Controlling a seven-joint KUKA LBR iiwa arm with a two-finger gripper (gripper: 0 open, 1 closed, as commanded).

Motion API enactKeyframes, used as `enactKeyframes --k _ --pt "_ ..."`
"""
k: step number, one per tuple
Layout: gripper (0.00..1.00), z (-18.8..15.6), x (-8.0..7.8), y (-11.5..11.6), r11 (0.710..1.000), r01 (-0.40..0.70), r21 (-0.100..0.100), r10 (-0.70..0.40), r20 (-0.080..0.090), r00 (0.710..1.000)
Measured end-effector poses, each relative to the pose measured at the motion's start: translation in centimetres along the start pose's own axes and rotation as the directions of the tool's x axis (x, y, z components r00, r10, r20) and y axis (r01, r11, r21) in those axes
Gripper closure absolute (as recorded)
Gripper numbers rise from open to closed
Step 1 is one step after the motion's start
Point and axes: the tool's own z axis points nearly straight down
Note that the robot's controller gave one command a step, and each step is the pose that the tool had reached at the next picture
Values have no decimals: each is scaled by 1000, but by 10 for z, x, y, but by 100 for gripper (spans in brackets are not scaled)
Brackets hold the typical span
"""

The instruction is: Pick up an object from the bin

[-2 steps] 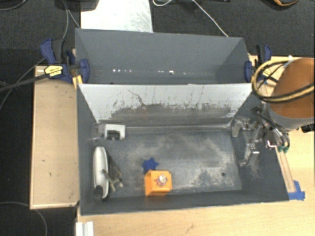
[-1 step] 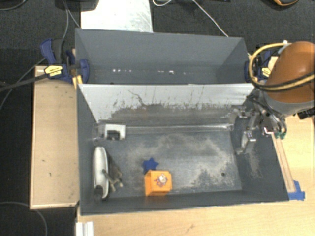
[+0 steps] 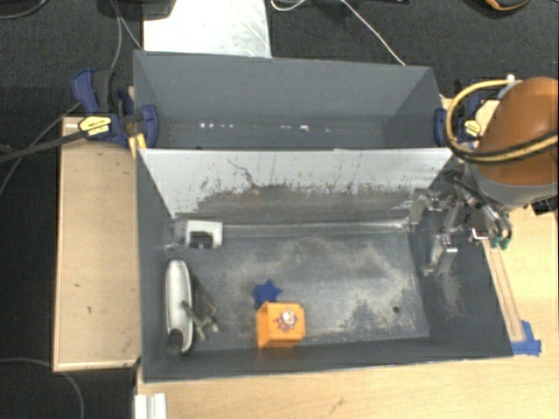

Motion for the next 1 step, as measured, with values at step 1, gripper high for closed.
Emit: enactKeyframes --k 1 --pt "0 78 14 28 990 141 1 -141 6 990"
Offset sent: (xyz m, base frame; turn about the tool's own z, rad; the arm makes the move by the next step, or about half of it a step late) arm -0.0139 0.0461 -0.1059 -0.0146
